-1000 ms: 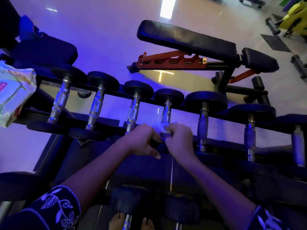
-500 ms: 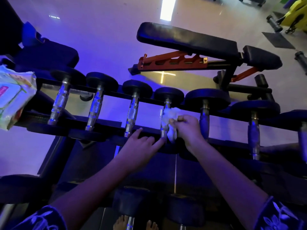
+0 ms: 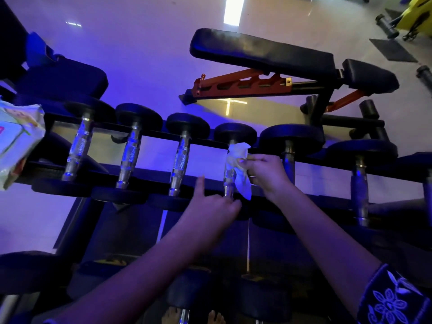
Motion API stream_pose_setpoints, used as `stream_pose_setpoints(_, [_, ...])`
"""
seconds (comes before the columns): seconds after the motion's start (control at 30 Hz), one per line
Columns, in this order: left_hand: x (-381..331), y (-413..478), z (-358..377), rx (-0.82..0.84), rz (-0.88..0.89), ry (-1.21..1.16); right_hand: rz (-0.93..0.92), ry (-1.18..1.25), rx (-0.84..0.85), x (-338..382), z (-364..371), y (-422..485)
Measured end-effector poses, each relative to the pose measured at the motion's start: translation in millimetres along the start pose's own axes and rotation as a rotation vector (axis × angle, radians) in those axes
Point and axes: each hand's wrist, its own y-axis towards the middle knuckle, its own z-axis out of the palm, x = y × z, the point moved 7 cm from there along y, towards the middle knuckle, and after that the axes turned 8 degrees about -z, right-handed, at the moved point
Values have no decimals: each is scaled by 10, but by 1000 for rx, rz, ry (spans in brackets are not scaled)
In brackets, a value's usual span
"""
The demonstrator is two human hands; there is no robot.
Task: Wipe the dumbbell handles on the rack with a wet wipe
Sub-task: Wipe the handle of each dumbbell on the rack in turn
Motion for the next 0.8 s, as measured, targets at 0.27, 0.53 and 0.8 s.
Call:
stream_pose_setpoints(0.27, [525, -95, 243, 18, -6, -606, -419, -560, -242, 500, 230, -209])
stream_pose_setpoints(0.53, [681, 101, 270, 211, -85, -711, -347, -588, -160, 242, 216, -375])
stream_pose_setpoints(0.8, [718, 124, 304, 240, -119, -796, -364, -572, -221, 268, 226, -368])
